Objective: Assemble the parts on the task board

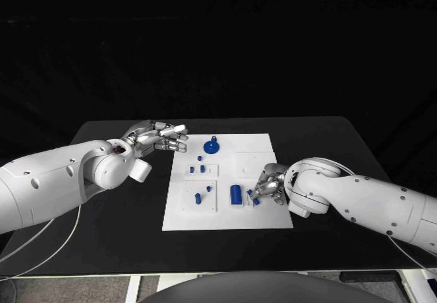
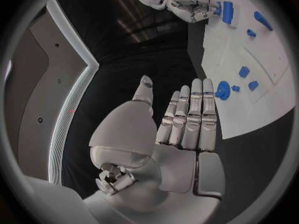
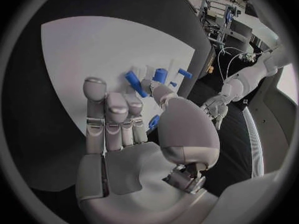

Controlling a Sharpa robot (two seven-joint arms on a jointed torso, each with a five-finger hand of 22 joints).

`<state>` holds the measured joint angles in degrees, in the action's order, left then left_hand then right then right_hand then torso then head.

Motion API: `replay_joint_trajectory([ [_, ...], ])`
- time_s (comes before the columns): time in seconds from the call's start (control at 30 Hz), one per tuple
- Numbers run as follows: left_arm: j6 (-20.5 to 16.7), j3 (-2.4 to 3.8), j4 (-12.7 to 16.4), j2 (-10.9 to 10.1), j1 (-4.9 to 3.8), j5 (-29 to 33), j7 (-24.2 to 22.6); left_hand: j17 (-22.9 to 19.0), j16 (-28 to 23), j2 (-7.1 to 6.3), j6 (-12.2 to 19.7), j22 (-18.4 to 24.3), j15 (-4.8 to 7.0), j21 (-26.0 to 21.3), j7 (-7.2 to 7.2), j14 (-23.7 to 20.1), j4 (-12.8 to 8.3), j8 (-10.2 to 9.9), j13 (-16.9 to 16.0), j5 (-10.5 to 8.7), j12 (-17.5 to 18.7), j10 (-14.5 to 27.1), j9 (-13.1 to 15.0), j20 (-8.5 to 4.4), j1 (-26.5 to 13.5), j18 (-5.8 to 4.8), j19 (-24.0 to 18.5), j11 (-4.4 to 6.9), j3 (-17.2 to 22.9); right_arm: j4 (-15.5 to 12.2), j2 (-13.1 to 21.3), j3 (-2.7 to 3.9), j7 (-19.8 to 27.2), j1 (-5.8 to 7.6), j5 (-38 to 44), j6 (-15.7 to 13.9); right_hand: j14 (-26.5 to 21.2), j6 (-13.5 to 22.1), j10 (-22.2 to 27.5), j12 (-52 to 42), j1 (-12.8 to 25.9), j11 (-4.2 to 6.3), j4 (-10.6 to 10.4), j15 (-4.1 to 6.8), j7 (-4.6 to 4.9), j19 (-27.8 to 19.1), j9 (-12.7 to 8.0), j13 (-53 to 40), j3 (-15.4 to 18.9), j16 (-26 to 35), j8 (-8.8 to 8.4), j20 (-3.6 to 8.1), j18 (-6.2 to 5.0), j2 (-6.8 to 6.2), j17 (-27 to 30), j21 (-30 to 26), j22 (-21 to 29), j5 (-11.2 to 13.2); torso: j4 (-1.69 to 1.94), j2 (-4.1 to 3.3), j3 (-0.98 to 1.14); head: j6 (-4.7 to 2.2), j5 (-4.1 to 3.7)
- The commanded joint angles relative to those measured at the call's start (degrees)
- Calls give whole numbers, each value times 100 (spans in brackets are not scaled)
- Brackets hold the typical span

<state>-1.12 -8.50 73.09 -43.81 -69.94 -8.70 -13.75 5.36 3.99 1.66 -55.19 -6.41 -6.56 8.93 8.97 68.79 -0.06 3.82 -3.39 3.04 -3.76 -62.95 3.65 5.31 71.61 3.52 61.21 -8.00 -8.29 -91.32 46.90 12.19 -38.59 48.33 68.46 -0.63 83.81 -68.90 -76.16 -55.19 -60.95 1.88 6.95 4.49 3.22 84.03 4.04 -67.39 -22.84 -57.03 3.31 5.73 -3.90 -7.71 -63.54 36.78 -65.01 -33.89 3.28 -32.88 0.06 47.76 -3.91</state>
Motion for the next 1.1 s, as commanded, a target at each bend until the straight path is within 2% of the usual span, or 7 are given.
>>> replay_joint_trajectory([
  [0.03, 81, 4, 12, 10, 8, -64, 7, -8, -17, -33, -15, 7, 11, -32, 20, -33, 51, -9, -5, -26, 27, 48, 1, 10, -71, -20, -27, 2, -31, 5, -36, -22, -127, 4, 128, 487, -23, 24, 48, 81, -8, 6, -4, 15, 9, 242, -6, 59, 50, 53, 32, 21, -25, 34, 23, -70, 30, 92, -1, 2, 4, 10, 1],
  [0.37, 93, 4, 16, -2, 8, -126, 45, -15, -20, -46, 6, 9, 8, -37, 25, -42, 89, -3, -6, -26, 25, 65, 3, 12, -89, -23, -32, -2, -25, 51, -136, -66, -154, 7, 610, 568, -17, -14, 46, 81, 2, 16, -40, 20, -7, 252, -3, 71, 57, 72, 32, 26, -20, 38, 22, -101, 43, 232, 4, -3, 7, 15, 12],
  [0.57, 101, 4, 8, 10, 8, -130, 52, -16, -19, -46, 7, 10, 7, -39, 25, -43, 95, -3, -6, -27, 25, 66, 4, 12, -89, -23, -33, -3, -22, 58, -186, -74, -110, 7, 721, 447, -10, -23, 37, 72, 12, 13, -178, 14, -19, 254, -6, 78, 85, 84, 31, 21, -10, 96, 17, -92, 37, 647, -2, -3, 7, 4, 23],
  [0.7, 86, 4, 0, 15, 8, -132, 63, -20, -19, -38, 12, 11, 5, -42, 26, -50, 112, -3, -7, -27, 24, 70, 3, 14, -94, -23, -36, -3, -18, 61, -205, -78, -86, 7, 808, 352, -11, -65, 37, 72, 151, 28, -317, 23, -35, 257, -10, 90, -317, 115, 31, 30, -4, 33, 29, -115, 48, 986, -1, -1, 9, 5, 18],
  [0.83, 32, 4, -15, 16, 8, -136, 76, -19, -16, -36, 15, 10, 7, -40, 29, -42, 123, -3, -7, -26, 24, 70, 3, 13, -99, -21, -31, -7, -18, 42, -212, -79, -81, 7, 835, 276, -15, -97, 39, 167, 235, 48, -386, 34, -53, 259, -13, 168, -571, 259, 32, 39, -2, 124, 149, -206, 110, 1382, -1, 0, 9, 30, 21],
  [1.0, 19, 3, -41, 23, 8, -152, 116, -18, -16, -38, 13, 10, 8, -39, 28, -37, 130, -2, -7, -26, 24, 67, 4, 12, -99, -20, -27, -6, -17, 13, -219, -80, -63, 7, 849, 246, 0, -124, 6, 169, 426, 38, -583, 28, -63, 263, -18, 184, -620, 258, 31, 35, 9, 74, 164, -189, 130, 2002, 0, -3, 10, 40, 19],
  [1.1, 16, 3, -47, 25, 8, -155, 130, -19, -18, -42, 12, 10, 7, -40, 27, -39, 137, -2, -6, -26, 24, 68, 4, 13, -104, -20, -28, -6, -19, 5, -219, -80, -53, 7, 851, 247, 0, -133, 1, 167, 434, 37, -679, 27, -65, 263, -19, 187, -619, 252, 33, 34, 10, 19, 165, -175, 135, 2097, 0, -2, 9, 45, 23],
])
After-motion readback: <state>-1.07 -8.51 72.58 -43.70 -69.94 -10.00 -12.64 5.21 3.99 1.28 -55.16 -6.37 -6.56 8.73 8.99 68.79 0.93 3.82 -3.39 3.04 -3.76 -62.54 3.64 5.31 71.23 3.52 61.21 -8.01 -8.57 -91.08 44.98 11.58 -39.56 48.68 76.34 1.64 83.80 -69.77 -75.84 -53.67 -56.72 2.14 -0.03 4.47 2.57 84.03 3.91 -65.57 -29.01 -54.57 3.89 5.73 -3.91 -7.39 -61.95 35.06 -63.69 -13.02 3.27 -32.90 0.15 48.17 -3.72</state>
